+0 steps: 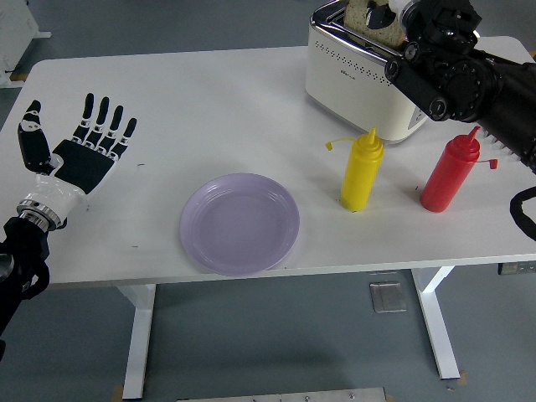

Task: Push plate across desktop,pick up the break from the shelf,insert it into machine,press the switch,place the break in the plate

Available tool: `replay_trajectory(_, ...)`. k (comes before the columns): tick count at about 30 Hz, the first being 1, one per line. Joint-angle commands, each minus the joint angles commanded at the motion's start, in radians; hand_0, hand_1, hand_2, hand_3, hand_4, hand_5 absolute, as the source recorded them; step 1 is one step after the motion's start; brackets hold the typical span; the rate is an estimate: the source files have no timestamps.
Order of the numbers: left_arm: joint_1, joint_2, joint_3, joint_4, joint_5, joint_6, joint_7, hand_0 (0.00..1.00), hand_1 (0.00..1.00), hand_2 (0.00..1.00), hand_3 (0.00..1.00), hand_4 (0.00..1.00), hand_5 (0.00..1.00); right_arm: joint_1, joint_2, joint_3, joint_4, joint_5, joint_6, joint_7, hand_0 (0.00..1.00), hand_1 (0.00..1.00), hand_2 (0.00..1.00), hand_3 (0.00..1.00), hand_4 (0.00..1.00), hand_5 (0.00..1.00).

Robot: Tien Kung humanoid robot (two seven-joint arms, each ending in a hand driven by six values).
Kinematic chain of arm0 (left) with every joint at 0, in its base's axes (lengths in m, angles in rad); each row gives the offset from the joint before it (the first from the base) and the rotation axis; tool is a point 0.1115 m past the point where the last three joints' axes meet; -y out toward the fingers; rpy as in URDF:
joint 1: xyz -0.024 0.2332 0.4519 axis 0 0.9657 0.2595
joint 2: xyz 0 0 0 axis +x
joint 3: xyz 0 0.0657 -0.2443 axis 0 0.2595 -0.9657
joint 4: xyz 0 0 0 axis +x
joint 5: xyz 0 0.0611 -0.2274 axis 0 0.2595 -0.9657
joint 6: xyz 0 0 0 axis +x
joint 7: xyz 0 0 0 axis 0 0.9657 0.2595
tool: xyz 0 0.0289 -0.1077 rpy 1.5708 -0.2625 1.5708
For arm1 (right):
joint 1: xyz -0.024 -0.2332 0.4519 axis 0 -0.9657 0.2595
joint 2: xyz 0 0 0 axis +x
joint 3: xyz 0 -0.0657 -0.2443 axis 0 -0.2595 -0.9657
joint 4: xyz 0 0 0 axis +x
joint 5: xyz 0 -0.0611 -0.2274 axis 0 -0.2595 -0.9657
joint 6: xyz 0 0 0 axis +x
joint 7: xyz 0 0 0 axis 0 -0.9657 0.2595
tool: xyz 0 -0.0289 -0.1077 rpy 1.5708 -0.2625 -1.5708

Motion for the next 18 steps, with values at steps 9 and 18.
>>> replay_trajectory(9,0.0,-0.001,0.001,-0.001,0.001,-0.003,0.004,0.818,0.795,0.757,0.746,0.798,0.998,-0.003,-0.031,0.144,0.066,-0.118,0.003,-0.018,0.325,0.487,0.463,0.413,0.279,0.002)
replay_trajectory(18,0.001,-0.003,-0.005,-0.006,0.015,0.0,0.001,0.821,0.785,0.743,0.749,0.799,0.998,-0.019,-0.076,0.294,0.186,-0.256,0.001,-0.025,0.361,0.471,0.442,0.385,0.113,0.002)
